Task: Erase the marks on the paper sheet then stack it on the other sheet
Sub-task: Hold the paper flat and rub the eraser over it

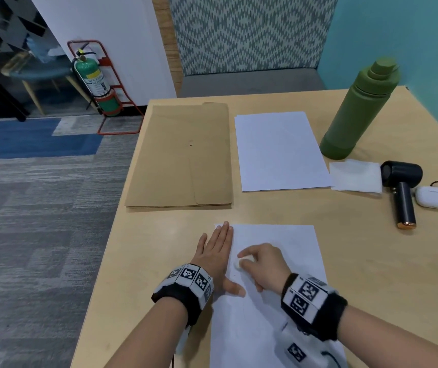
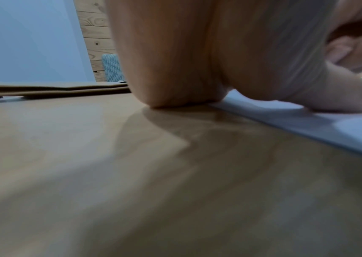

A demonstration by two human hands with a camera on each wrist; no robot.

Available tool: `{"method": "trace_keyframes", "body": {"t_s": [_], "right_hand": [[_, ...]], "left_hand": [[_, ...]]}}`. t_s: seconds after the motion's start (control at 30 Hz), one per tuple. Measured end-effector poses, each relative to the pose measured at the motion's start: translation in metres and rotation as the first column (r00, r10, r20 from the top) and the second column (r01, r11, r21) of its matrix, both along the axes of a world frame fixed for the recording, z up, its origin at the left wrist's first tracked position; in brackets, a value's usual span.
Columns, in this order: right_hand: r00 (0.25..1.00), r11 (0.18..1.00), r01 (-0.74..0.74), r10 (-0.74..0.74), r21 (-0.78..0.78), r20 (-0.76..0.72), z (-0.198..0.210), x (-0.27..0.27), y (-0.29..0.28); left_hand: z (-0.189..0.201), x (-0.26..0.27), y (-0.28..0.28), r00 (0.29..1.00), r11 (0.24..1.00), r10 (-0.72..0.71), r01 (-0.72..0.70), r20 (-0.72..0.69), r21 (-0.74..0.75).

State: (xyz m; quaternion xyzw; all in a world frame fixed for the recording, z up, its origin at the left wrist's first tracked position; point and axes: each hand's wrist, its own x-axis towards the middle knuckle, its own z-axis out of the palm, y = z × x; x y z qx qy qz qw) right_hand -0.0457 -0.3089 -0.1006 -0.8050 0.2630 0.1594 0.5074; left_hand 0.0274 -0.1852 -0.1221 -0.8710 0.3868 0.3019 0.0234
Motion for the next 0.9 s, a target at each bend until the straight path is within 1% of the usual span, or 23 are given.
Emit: {"method": "trace_keyframes", "body": {"t_s": [0.07, 0.17, 0.23, 0.3, 0.4, 0.47, 0.53, 0.57, 0.63, 0.67, 0.7, 0.77, 0.83, 0.9], "right_hand": [[1.000, 1.000, 0.013, -0.013, -0.004, -0.008, 0.002, 0.008, -0.006], [0.988, 0.988, 0.148, -0.145, -0.053, 0.054, 0.000, 0.039, -0.016], [0.975, 0.976, 0.205, -0.198, -0.070, 0.097, -0.004, 0.047, -0.016], [0.983, 0.983, 0.166, -0.159, -0.076, 0.096, -0.005, 0.034, -0.008], [1.000, 0.999, -0.007, 0.007, -0.035, 0.004, -0.003, 0.000, 0.002], [0.999, 0.999, -0.024, 0.025, 0.030, -0.039, 0.001, -0.003, -0.002], [0.999, 0.999, 0.019, -0.018, 0.035, -0.041, 0.002, 0.012, -0.012], [0.998, 0.998, 0.066, -0.065, 0.024, -0.024, 0.000, 0.022, -0.018], [0.986, 0.987, 0.161, -0.161, 0.019, 0.037, -0.003, 0.037, -0.024], [0.982, 0.985, 0.172, -0.172, 0.007, 0.075, -0.005, 0.038, -0.024], [0.983, 0.988, 0.151, -0.147, -0.022, 0.109, -0.005, 0.033, -0.022], [0.988, 0.996, 0.045, -0.032, -0.080, 0.151, -0.006, 0.014, -0.018], [0.987, 0.991, -0.105, 0.114, -0.078, 0.115, -0.005, -0.009, -0.015], [0.971, 0.970, -0.229, 0.234, -0.077, 0.050, -0.004, -0.017, -0.016]], "left_hand": [[0.000, 0.000, 0.000, 1.000, 1.000, 0.001, -0.001, -0.001, 0.003], [0.002, 0.000, -0.001, 1.000, 1.000, -0.002, 0.002, 0.004, 0.012], [0.003, 0.000, -0.001, 1.000, 1.000, 0.000, 0.000, 0.009, 0.019], [0.003, 0.000, -0.001, 1.000, 1.000, -0.003, 0.002, 0.005, 0.020], [0.002, -0.001, -0.001, 1.000, 1.000, 0.001, -0.001, 0.003, 0.011], [0.002, -0.001, -0.001, 1.000, 1.000, 0.000, 0.000, -0.002, 0.013], [0.003, 0.000, -0.001, 1.000, 1.000, -0.002, 0.002, -0.008, 0.020], [0.003, 0.000, -0.001, 1.000, 1.000, -0.003, 0.003, -0.015, 0.021], [0.005, 0.000, -0.001, 1.000, 1.000, 0.001, 0.000, -0.026, 0.020], [0.005, 0.000, -0.001, 1.000, 1.000, 0.004, -0.003, -0.027, 0.020], [0.005, -0.001, -0.001, 1.000, 1.000, 0.005, -0.005, -0.028, 0.021], [0.005, -0.001, -0.001, 1.000, 1.000, 0.005, -0.005, -0.021, 0.013], [0.005, -0.001, -0.001, 1.000, 1.000, 0.003, -0.003, -0.018, 0.004], [0.004, -0.002, 0.000, 1.000, 1.000, 0.003, -0.003, -0.023, 0.003]]}}
